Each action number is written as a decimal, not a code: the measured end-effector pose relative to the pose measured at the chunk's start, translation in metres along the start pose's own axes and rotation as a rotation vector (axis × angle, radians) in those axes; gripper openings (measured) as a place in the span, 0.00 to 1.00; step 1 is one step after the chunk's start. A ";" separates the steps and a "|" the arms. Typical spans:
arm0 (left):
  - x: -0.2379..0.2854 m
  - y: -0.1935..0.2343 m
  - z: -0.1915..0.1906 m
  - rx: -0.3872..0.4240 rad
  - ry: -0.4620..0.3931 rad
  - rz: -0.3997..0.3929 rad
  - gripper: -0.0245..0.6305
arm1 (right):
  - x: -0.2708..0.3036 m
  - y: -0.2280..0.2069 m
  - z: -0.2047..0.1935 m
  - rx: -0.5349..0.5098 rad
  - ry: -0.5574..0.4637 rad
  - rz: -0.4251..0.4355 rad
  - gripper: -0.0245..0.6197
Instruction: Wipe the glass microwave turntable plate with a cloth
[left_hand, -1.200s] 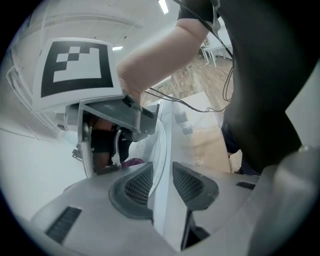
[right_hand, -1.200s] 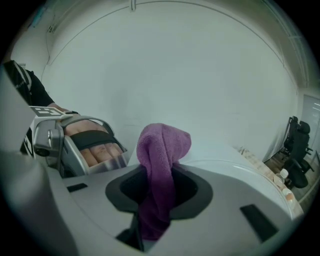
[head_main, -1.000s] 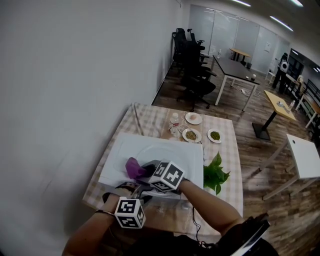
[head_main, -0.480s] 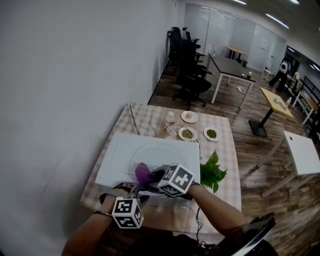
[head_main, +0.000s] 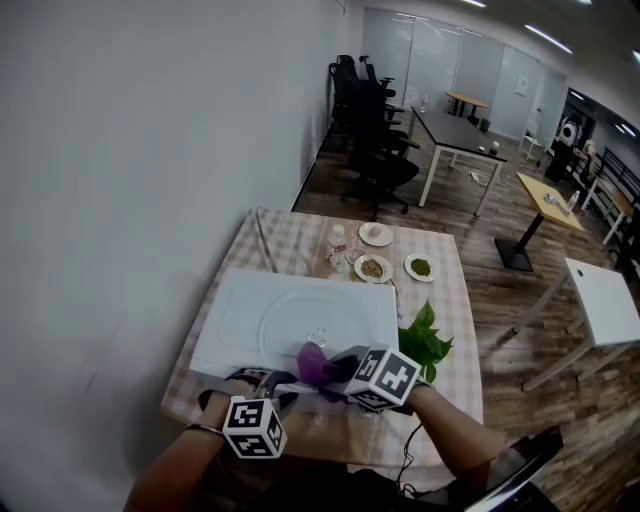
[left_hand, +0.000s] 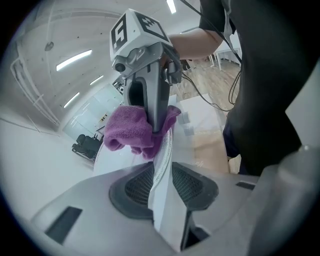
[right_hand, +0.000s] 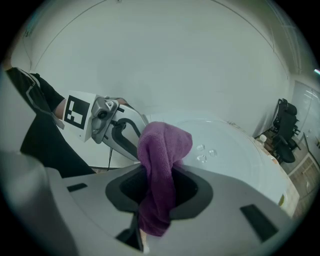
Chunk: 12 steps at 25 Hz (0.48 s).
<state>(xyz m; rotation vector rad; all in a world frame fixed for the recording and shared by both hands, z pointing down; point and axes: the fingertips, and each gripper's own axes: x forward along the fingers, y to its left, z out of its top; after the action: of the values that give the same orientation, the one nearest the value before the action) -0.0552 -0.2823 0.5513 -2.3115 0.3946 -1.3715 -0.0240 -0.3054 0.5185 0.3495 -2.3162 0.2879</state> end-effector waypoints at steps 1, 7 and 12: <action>0.000 0.000 0.000 0.002 0.002 -0.002 0.23 | -0.004 0.000 -0.003 0.007 0.005 -0.002 0.22; 0.000 0.000 -0.001 -0.004 -0.009 0.001 0.23 | -0.015 -0.002 -0.013 0.014 0.033 0.018 0.22; 0.000 0.001 -0.001 -0.004 0.005 0.004 0.23 | -0.006 -0.015 0.024 -0.024 -0.005 0.039 0.22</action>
<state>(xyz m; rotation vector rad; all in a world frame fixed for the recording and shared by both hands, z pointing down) -0.0558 -0.2831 0.5514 -2.3096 0.4040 -1.3758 -0.0303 -0.3260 0.4993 0.2940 -2.3312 0.2779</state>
